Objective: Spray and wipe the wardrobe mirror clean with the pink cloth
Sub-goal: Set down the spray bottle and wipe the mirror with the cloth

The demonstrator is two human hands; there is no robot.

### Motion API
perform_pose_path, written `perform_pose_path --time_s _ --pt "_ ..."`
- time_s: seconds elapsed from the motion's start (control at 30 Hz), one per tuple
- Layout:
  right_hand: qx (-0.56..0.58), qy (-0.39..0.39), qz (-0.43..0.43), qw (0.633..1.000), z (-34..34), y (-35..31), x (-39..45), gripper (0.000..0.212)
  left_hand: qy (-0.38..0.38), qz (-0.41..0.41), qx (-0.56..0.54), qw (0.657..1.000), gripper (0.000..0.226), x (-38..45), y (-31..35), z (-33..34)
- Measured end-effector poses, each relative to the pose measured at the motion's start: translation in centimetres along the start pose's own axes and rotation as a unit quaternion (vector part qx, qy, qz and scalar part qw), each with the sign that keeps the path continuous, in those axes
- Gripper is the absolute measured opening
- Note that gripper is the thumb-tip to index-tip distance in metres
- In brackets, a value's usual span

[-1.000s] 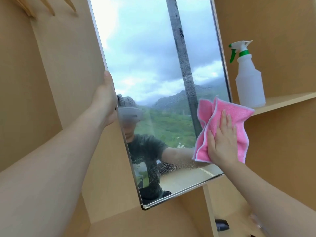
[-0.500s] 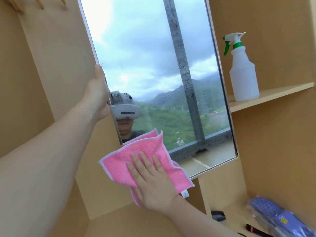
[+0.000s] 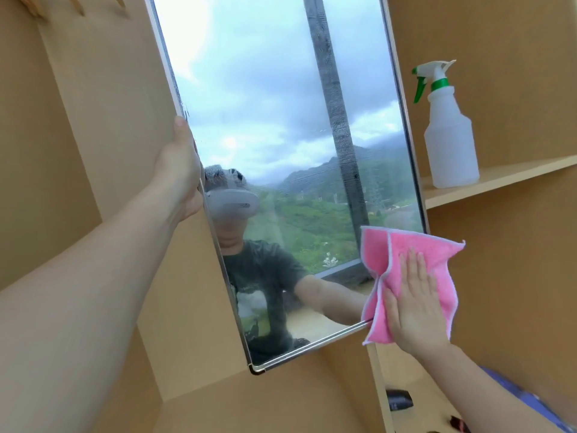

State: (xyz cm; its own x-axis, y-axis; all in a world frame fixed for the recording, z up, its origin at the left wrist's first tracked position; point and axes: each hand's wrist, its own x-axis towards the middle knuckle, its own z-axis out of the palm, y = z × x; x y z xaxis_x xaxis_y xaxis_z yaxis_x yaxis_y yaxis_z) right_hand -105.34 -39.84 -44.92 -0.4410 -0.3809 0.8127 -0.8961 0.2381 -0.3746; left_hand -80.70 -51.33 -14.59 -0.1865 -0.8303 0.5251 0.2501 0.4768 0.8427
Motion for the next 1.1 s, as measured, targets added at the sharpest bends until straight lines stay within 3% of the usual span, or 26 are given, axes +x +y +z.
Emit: perform_pose_path --time_s 0.1,0.2,0.37,0.7,0.87,1.03,1.1 --pt "0.021 0.044 0.073 0.996 -0.6 1.8 0.8 0.065 0.002 -0.018 -0.006 1.0 0.05 0.4 -0.1 -0.1" --pt "0.036 0.054 0.066 0.996 0.2 1.9 0.7 0.068 0.003 -0.026 -0.003 1.0 0.072 0.4 0.0 -0.2" --pt "0.058 0.071 0.087 0.992 -0.3 1.5 0.9 0.062 0.005 -0.007 0.017 1.0 0.077 0.2 0.0 -0.1" --pt "0.117 0.064 0.073 0.988 -2.1 1.0 2.7 0.064 0.018 -0.002 0.01 1.0 0.076 0.2 -0.1 -0.1" --pt "0.171 0.122 0.043 0.977 -6.0 -0.8 3.9 0.053 0.029 -0.002 0.018 0.999 0.043 -0.5 0.5 0.2" --pt "0.228 0.132 0.042 0.964 -10.0 -6.5 9.0 0.049 0.089 0.124 0.1 0.983 0.034 -0.2 4.3 1.4" --pt "0.28 0.117 0.054 0.951 -12.2 -9.4 12.0 0.048 0.096 0.164 0.146 0.971 0.041 0.9 7.2 1.5"
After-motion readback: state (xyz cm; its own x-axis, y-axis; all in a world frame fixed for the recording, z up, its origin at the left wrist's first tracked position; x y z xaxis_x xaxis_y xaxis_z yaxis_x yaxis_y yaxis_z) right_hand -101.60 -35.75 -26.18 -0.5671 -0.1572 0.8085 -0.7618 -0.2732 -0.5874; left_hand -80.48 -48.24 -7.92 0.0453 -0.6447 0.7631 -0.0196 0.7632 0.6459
